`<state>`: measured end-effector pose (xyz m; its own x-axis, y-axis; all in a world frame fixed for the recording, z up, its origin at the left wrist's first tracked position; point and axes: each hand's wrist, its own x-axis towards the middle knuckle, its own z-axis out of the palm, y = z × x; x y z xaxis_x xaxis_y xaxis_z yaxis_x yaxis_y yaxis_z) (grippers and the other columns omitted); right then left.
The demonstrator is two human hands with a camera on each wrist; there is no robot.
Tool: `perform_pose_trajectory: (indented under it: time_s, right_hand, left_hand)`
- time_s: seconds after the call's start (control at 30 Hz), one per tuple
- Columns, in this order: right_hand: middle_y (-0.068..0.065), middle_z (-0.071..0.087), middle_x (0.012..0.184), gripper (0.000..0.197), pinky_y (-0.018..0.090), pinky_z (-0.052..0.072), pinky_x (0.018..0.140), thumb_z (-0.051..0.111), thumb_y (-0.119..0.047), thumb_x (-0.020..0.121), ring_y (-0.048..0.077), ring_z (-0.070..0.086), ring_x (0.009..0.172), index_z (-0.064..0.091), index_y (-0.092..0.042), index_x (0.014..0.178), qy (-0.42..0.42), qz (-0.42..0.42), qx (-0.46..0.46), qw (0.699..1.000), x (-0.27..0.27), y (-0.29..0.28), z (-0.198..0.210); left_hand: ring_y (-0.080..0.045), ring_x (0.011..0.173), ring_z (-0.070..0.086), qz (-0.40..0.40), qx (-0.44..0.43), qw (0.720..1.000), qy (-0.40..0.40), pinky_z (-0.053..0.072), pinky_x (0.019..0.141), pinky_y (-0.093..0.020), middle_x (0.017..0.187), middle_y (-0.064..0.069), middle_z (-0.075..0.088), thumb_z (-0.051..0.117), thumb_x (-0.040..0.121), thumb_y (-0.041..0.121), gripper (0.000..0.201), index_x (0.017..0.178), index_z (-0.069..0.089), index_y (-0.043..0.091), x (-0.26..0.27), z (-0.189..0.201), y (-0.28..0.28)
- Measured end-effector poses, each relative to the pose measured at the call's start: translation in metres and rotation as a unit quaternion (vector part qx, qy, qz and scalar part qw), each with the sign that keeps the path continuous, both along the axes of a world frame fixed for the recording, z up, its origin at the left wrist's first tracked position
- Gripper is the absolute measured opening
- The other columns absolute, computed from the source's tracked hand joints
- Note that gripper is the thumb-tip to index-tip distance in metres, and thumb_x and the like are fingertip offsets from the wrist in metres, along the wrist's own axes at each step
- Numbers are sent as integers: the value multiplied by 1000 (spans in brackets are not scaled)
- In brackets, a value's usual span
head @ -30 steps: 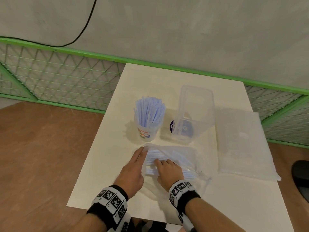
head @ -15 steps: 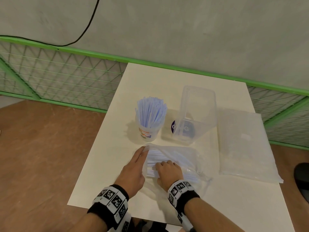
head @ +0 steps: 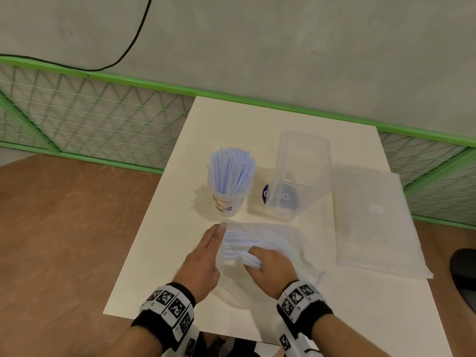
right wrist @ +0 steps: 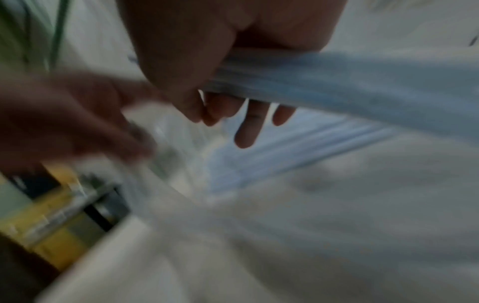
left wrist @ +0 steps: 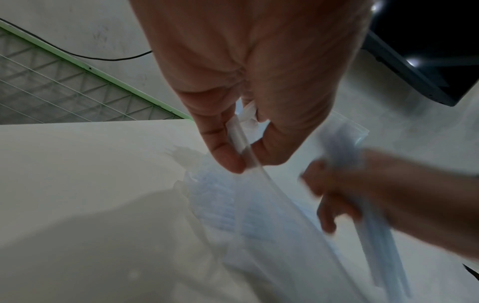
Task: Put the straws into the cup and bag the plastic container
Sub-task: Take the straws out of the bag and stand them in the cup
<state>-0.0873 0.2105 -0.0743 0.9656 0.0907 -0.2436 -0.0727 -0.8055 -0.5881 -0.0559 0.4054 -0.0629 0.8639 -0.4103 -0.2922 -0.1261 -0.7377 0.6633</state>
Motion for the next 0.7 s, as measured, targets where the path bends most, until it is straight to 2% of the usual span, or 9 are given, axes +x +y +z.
perform_pose_trajectory:
  time_s: [0.07,0.13,0.23,0.3,0.4,0.5,0.57,0.63,0.7]
  right_hand:
    - [0,50,61,30,32,40,60,57,-34,88,18,49,60,47,-20,64,-52,-70,119,989,-6,3,16]
    - [3,63,70,25,27,47,67,65,-23,86,15,58,67,60,-10,66,-58,-140,204,967,-10,7,32]
    - [-13,72,94,9,11,46,78,75,-17,79,-2,65,89,74,-21,71,-12,-210,268,940,-13,7,36]
    - [-17,69,87,7,11,44,73,74,-23,76,-3,63,78,71,-21,71,27,-218,249,943,-12,1,31]
    - [-6,46,60,23,25,36,59,62,-24,76,8,40,56,51,-10,62,82,-134,201,967,-10,-5,35]
    - [-3,34,54,29,19,27,52,56,-21,78,7,28,52,37,-12,58,44,-87,128,987,-7,-6,43]
    - [-4,31,49,31,17,27,49,54,-21,78,10,27,49,32,-16,56,22,-70,79,994,-5,-5,41]
    - [-6,34,46,34,17,28,50,57,-24,78,11,30,48,33,-18,54,38,-101,88,990,-4,-4,36]
    - [-7,42,46,33,27,41,54,63,-27,76,9,38,47,43,-17,51,59,-133,118,982,0,-4,38]
  left_hand:
    - [-19,84,62,1,0,1000,-5,53,82,-32,154,27,4,48,76,-6,94,150,13,41,1,-1,-1]
    - [-20,87,62,6,3,1000,-8,53,82,-31,155,25,6,48,77,-6,93,150,14,40,3,-1,-2]
    - [-18,87,62,7,3,1000,-11,52,83,-29,156,22,7,50,79,-5,90,151,16,37,4,-1,-3]
    - [-19,88,62,2,4,1000,-13,51,84,-29,156,22,7,50,79,-4,90,151,14,36,5,-1,-4]
    - [-20,91,62,-2,7,1000,-6,51,86,-30,156,21,4,50,78,-4,91,151,12,37,4,-1,-5]
    - [-20,89,62,-1,7,1000,-8,51,85,-29,157,21,4,50,79,-4,90,152,14,35,6,-2,-5]
    - [-21,91,62,2,10,1000,-6,50,85,-27,157,20,4,49,79,-4,91,152,13,36,8,-2,-6]
    - [-21,93,62,3,7,1000,-8,47,84,-24,158,19,5,49,78,-5,92,152,12,35,10,-1,-7]
    - [-21,96,61,3,4,1000,-8,44,82,-21,158,19,5,49,79,-5,92,153,12,35,10,-1,-8]
